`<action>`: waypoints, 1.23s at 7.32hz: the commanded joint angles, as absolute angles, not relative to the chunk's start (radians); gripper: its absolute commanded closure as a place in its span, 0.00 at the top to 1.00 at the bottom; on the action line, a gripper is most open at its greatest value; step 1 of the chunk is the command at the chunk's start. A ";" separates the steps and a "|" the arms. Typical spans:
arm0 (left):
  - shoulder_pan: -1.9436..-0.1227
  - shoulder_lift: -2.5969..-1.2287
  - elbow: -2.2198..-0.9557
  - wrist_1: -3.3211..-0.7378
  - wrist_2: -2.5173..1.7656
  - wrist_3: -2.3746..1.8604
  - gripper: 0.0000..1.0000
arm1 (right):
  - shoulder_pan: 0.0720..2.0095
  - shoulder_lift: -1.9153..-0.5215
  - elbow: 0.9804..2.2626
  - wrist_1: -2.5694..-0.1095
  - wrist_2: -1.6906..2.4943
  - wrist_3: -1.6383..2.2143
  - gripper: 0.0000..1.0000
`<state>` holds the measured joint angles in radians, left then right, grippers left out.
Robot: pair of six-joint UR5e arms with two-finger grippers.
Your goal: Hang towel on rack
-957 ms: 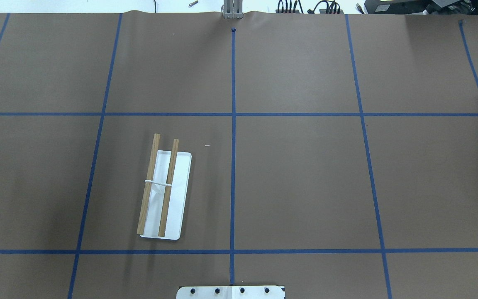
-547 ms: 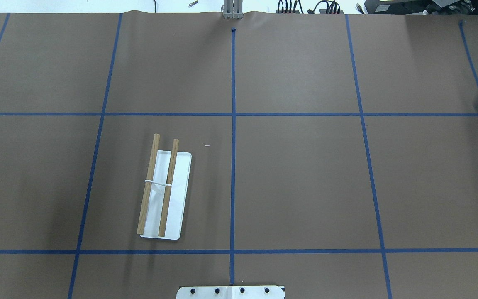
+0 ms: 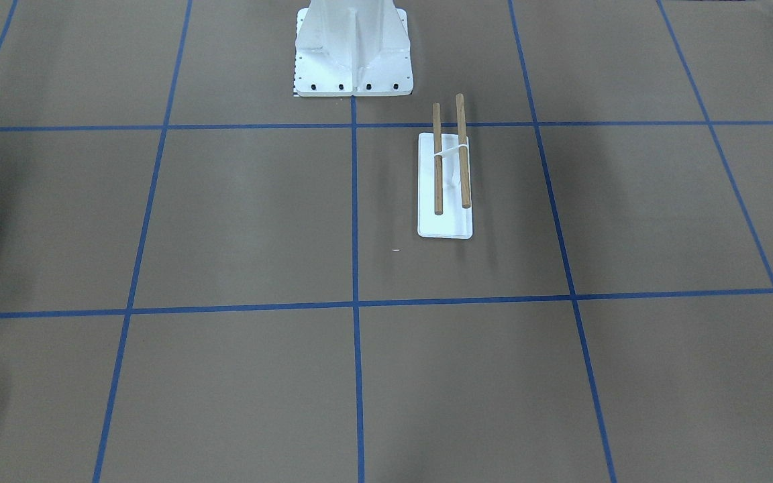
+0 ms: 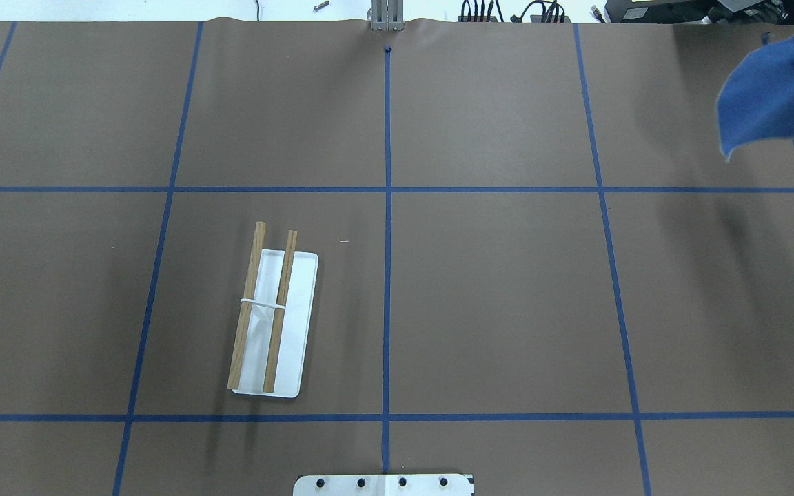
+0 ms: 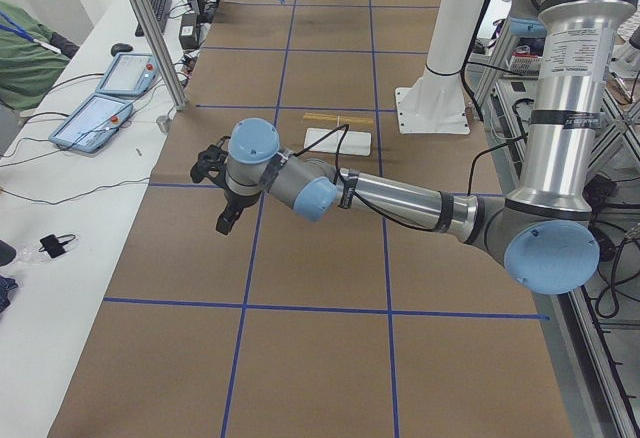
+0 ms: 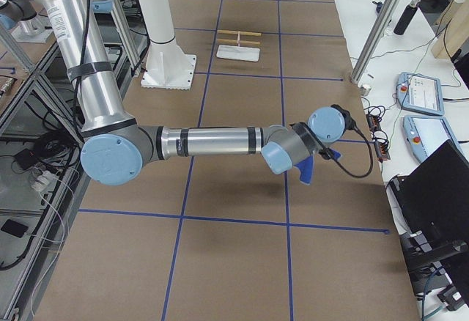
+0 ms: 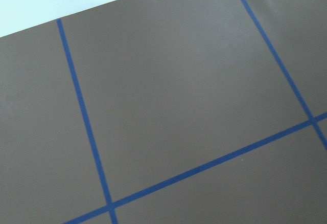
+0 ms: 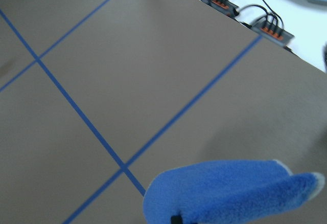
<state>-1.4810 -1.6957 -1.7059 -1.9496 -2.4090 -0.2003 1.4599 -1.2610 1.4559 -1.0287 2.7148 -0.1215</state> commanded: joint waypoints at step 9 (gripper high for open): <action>-0.977 -2.206 -1.606 -2.069 -2.253 -1.874 0.98 | 0.792 -1.045 1.880 -1.039 1.948 0.734 0.00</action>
<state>-1.0010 -2.1751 -1.6281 -2.0157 -2.2613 -1.6323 0.8590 -1.0634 1.8547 -1.0385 2.0585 0.5913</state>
